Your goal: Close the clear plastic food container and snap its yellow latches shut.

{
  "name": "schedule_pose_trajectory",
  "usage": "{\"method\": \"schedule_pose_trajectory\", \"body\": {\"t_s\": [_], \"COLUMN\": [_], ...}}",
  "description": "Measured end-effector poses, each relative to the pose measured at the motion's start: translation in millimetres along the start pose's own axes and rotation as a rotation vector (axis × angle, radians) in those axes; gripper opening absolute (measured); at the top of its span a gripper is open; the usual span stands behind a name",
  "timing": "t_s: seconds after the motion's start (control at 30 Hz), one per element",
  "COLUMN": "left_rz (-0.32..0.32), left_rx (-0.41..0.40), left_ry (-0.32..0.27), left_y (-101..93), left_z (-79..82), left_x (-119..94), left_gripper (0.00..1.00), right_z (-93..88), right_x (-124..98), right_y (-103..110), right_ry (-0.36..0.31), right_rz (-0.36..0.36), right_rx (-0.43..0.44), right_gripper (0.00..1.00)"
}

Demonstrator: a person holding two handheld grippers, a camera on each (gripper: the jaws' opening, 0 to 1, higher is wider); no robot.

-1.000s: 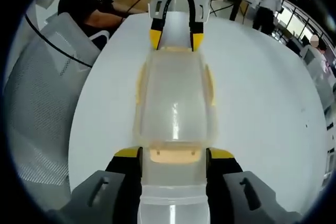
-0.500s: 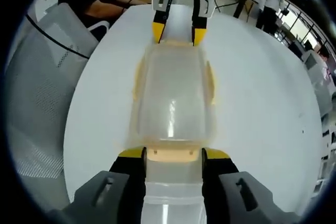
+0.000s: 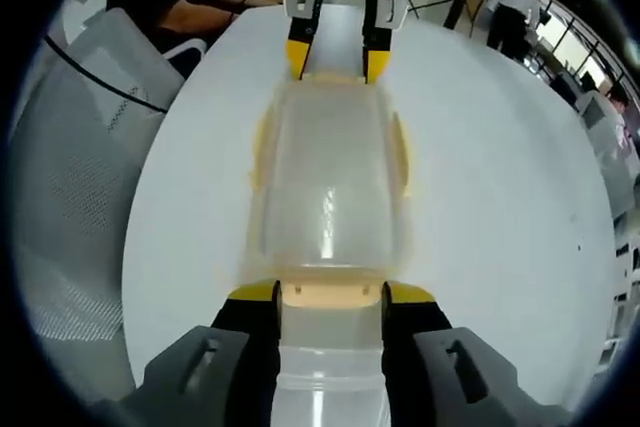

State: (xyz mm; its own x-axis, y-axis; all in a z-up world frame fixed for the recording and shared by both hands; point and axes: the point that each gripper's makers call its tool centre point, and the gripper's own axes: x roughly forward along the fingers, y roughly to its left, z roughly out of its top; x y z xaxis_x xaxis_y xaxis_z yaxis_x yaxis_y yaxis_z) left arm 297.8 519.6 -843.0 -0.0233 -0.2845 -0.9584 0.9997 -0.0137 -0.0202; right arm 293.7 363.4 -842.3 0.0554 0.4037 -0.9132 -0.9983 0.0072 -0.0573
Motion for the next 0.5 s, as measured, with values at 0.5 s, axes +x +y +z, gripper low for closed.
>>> {"method": "schedule_pose_trajectory", "body": {"t_s": [0.5], "left_rz": [0.007], "left_rx": [-0.003], "left_ry": [0.007], "left_y": [2.1], "left_z": [-0.9], "left_x": [0.5], "left_gripper": [0.34], "right_z": [-0.1], "right_x": [0.9], "right_y": [-0.2], "right_ry": [0.004], "right_rz": [0.004], "right_rx": [0.002], "right_gripper": [0.35]}}
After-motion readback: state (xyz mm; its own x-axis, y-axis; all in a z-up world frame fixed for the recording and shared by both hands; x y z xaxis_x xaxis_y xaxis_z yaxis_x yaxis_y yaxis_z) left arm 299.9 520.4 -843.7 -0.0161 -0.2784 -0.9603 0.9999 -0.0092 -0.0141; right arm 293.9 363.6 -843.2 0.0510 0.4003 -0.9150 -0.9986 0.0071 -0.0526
